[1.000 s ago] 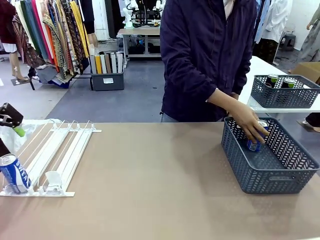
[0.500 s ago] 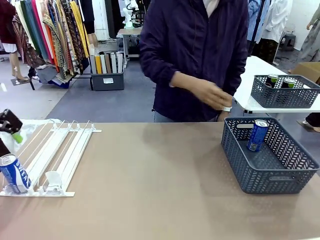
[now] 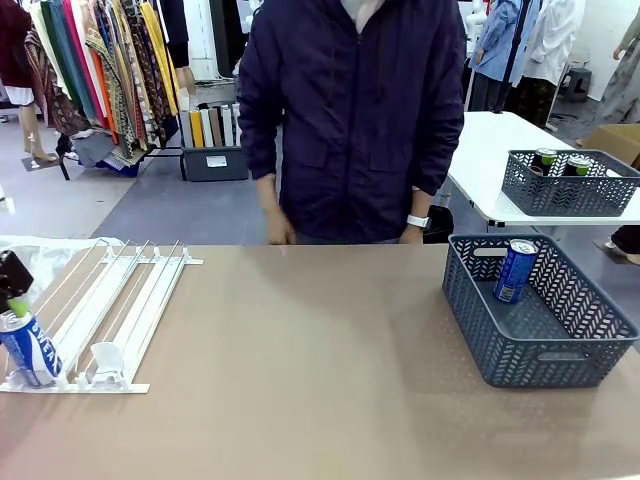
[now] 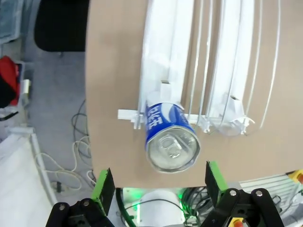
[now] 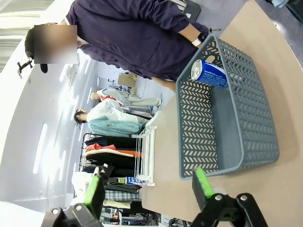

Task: Retrieve and store the cans from the dispenser.
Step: Pick up one can from the Automatic Can Dispenser and place it in the middle of the table.

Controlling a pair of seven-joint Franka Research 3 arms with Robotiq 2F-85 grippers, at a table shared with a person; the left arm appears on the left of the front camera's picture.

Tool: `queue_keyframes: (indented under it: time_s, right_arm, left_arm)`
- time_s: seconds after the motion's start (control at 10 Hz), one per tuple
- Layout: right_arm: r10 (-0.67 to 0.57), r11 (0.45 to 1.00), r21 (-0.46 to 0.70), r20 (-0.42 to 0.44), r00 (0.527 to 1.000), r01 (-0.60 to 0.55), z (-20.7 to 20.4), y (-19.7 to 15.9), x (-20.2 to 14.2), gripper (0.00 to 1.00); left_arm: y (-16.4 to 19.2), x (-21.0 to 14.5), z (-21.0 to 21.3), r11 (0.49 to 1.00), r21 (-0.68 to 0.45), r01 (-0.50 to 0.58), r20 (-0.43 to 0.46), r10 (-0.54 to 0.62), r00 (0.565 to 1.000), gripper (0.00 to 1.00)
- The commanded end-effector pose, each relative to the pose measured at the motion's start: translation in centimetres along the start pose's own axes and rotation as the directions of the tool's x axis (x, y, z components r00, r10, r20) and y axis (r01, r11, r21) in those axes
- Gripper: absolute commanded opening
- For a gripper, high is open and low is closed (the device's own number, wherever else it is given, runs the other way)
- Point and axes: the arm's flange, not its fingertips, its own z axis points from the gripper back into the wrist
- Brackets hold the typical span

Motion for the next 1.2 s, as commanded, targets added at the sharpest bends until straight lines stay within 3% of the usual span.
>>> queue_keyframes:
  time_s: [0.0,0.9,1.0,1.1]
  right_arm:
    - [0.024,0.999,0.023,0.02,1.0,-0.024,-0.1,0.2,0.3,1.0]
    - [0.024,0.999,0.023,0.02,1.0,-0.024,-0.1,0.2,0.3,1.0]
    - [0.024,0.999,0.023,0.02,1.0,-0.024,-0.1,0.2,0.3,1.0]
    - [0.024,0.999,0.023,0.02,1.0,-0.024,-0.1,0.2,0.3,1.0]
  left_arm:
    - [-0.1,0.8,-1.4,0.996,-0.077,0.053,-0.004,-0.053,0.999,1.0]
    - [0.2,2.8,-4.5,0.994,-0.082,0.076,-0.065,-0.081,0.995,1.0]
    - [0.1,2.8,-4.6,0.994,-0.083,0.073,-0.064,-0.078,0.995,0.82]
    - [0.0,2.6,-4.6,0.994,-0.076,0.076,-0.073,-0.082,0.994,0.24]
